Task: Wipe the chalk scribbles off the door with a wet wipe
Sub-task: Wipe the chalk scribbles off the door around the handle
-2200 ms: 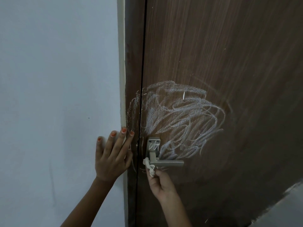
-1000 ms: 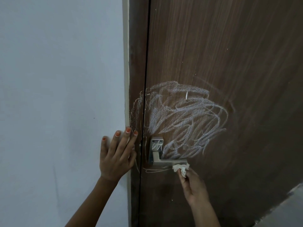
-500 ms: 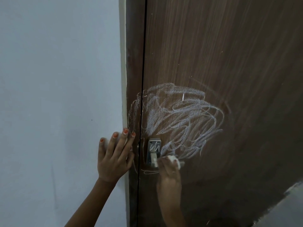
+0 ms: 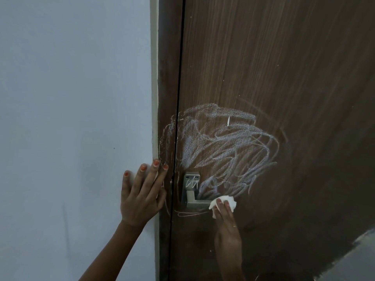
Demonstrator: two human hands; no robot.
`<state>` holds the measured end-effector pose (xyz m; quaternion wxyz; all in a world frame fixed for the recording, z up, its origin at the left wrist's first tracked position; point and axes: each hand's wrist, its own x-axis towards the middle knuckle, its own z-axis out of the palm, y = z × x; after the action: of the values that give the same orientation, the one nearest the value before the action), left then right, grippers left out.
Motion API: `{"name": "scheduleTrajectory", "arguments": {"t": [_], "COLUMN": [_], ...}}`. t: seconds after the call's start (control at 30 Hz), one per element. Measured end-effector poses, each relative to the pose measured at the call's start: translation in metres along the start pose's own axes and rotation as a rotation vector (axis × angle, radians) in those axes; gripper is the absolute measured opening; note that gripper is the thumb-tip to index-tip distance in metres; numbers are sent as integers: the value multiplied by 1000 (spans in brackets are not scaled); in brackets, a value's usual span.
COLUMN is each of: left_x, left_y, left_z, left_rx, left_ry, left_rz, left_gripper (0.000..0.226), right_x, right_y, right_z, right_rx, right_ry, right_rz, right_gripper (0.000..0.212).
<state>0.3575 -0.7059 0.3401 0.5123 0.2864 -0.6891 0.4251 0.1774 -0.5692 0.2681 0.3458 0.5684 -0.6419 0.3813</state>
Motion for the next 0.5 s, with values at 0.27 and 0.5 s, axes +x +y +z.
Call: {"name": "scheduleTrajectory", "arguments": {"t": [0.27, 0.5], "left_x": [-1, 0], "left_y": [0, 0], "left_z": [0, -2], "left_rx": [5, 13], "left_ry": [-12, -13], "left_rz": [0, 6], "left_gripper": [56, 56], "right_x": [41, 85], "right_y": [-56, -53], "right_z": [4, -2], "right_rx": [100, 234], "right_ry": [-200, -202], "right_rz": [-77, 179], "right_gripper": [32, 47]}}
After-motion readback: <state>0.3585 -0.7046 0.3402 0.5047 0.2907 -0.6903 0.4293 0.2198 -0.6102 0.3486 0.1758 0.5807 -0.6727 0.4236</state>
